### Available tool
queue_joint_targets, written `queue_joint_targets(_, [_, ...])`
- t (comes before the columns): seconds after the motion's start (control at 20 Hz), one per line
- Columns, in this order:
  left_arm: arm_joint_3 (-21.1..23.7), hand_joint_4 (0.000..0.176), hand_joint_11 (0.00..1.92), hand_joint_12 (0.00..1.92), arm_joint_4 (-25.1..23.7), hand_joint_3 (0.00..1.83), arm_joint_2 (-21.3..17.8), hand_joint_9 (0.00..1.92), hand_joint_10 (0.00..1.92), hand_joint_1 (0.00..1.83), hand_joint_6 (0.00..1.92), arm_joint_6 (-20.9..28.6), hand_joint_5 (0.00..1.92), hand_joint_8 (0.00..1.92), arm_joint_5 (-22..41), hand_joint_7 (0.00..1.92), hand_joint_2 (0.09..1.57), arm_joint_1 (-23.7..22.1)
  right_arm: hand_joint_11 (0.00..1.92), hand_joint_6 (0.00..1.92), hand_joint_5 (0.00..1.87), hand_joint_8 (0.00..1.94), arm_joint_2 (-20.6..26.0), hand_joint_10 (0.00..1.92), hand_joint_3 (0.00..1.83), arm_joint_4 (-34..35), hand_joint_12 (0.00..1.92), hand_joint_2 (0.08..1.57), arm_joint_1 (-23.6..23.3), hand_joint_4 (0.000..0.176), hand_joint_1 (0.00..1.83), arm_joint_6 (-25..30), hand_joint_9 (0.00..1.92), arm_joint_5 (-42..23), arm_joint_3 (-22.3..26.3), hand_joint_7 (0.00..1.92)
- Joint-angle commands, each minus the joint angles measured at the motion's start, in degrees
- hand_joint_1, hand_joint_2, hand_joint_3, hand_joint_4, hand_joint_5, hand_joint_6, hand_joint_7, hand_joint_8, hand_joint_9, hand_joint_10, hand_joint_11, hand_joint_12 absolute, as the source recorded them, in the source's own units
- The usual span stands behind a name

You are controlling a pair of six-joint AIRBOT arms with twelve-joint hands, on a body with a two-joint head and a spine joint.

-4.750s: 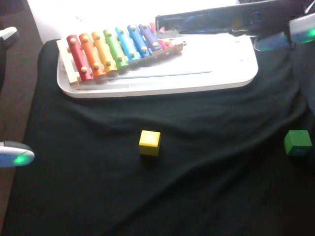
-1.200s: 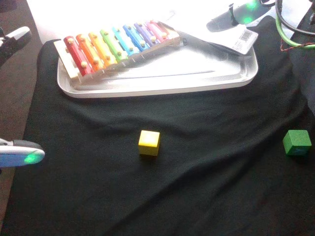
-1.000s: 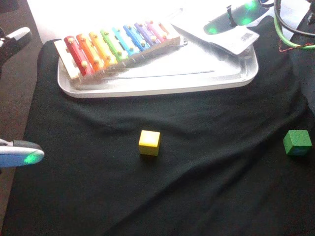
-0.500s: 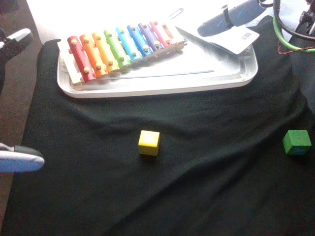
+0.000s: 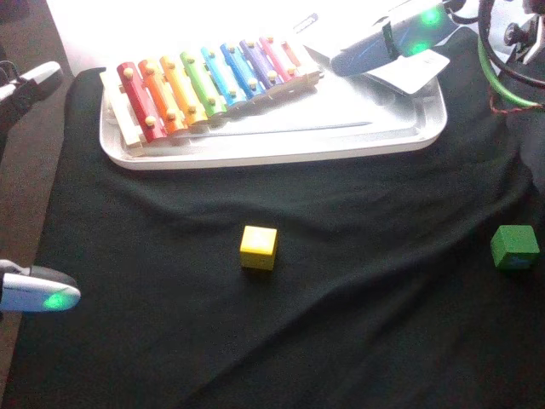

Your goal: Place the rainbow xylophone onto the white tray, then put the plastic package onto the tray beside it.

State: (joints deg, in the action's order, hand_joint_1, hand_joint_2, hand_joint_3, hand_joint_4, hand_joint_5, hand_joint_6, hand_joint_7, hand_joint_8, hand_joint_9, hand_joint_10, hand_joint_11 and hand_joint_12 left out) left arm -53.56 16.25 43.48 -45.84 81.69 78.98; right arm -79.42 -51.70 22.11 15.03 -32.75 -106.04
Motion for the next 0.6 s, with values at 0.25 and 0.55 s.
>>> queue_joint_targets(0.25, [-0.7, 0.0, 0.0, 0.27, 1.7, 0.0, 0.3, 0.07, 0.0, 0.92, 0.0, 0.3, 0.0, 0.0, 3.1, 0.05, 0.55, -0.4, 0.14, 0.0, 0.09, 0.0, 4.3, 0.0, 0.0, 3.4, 0.69, 0.81, -0.9, 0.173, 0.59, -2.5, 0.37, -4.9, 5.0, 0.28])
queue_joint_targets(0.55, [-1.0, 0.0, 0.0, 0.11, 2.9, 0.0, 0.5, 0.03, 0.01, 0.98, 0.0, -0.1, 0.0, 0.01, 2.9, 0.03, 0.54, -0.4, 0.0, 0.01, 0.12, 0.0, 11.4, 0.01, 0.0, 4.3, 0.76, 0.84, -2.0, 0.176, 0.54, -7.8, 0.28, -5.4, 13.5, 0.24])
